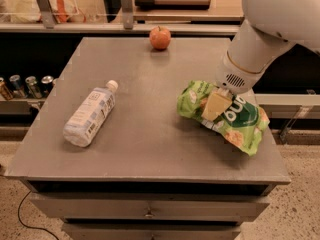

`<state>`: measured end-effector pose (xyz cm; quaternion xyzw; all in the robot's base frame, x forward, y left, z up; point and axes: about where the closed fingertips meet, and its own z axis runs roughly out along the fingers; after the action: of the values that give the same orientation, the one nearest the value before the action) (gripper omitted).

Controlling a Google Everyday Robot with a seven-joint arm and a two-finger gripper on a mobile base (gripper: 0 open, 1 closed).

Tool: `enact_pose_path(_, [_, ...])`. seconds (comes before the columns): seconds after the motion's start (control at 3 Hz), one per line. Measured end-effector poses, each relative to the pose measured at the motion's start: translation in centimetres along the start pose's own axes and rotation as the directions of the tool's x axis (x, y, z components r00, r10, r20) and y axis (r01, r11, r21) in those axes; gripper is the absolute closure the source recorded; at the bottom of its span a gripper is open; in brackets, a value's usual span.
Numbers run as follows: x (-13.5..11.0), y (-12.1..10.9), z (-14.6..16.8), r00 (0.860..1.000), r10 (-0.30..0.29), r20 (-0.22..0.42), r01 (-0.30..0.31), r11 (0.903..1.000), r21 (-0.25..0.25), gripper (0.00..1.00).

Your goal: Move green rice chip bag near apple

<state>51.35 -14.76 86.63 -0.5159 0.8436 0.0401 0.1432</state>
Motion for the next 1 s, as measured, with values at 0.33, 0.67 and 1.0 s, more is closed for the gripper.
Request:
enact_pose_path(0.33, [-0.9, -1.1, -2.5, 0.999, -0.032, 0.017, 0.031, 0.9981, 0.053, 1.00])
enact_pose_path(0.67, [-2.7, -2.4, -4.8, 0.991, -0.112, 0.073, 0.102, 0.9856, 0.135, 1.00])
enact_pose_path(1.0, [-2.7, -2.4, -4.8, 0.991, -0.112, 0.073, 0.102, 0.9856, 0.135, 1.00])
